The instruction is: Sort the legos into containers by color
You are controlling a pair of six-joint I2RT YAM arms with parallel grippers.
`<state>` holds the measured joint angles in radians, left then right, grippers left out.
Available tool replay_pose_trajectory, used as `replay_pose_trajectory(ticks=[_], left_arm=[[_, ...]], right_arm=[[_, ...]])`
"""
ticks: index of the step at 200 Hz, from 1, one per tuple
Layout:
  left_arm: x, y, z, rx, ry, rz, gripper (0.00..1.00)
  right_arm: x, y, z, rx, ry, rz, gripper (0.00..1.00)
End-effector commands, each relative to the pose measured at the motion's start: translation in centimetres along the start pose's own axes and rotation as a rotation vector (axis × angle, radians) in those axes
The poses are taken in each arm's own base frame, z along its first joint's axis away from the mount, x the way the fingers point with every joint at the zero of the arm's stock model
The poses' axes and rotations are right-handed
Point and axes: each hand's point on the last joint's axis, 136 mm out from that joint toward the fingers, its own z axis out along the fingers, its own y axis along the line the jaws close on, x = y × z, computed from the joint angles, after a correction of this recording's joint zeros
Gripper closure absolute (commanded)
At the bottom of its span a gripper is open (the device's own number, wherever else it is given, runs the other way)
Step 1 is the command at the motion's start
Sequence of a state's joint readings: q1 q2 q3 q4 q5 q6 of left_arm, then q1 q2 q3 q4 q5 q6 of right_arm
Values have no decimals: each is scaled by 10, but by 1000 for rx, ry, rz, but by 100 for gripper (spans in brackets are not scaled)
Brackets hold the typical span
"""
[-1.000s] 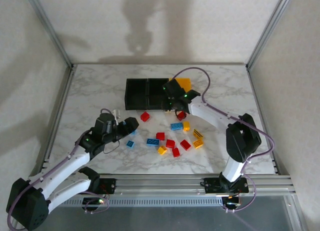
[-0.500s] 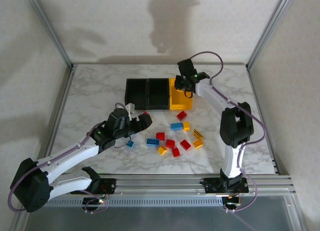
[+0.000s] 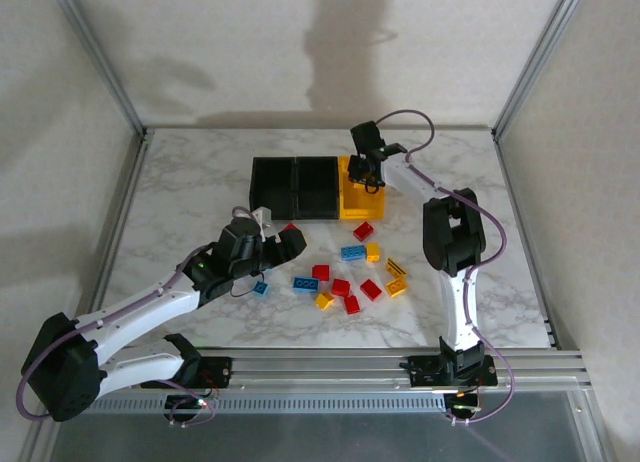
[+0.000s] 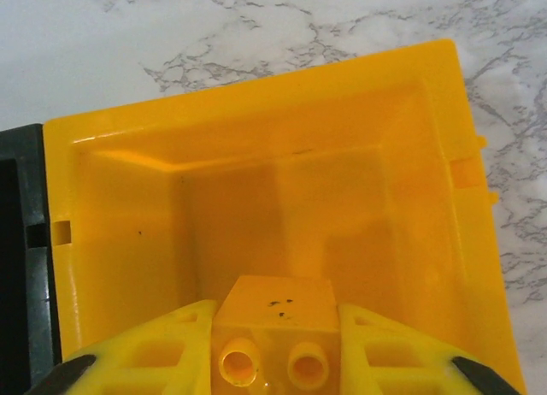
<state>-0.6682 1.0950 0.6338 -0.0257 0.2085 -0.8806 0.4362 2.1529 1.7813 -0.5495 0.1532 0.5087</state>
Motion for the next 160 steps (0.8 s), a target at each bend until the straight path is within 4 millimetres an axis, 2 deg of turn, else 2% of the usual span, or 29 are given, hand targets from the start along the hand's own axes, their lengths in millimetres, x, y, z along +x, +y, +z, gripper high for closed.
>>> replay_pose_trajectory(ticks=[1, 73, 110, 132, 160], left_arm=[[-7, -12, -1, 19, -27, 3, 20], [-5, -10, -2, 12, -28, 2, 20], [-5, -11, -3, 13, -33, 6, 20], [-5, -11, -4, 13, -34, 6, 20], [-6, -10, -5, 5, -39, 7, 20]], right_arm=[[10, 0, 10, -1, 27, 25, 69], [20, -1, 20, 1, 49, 54, 67], [23, -1, 22, 9, 57, 54, 60], [20, 2, 17, 5, 45, 53, 54], [10, 7, 3, -8, 15, 54, 53]])
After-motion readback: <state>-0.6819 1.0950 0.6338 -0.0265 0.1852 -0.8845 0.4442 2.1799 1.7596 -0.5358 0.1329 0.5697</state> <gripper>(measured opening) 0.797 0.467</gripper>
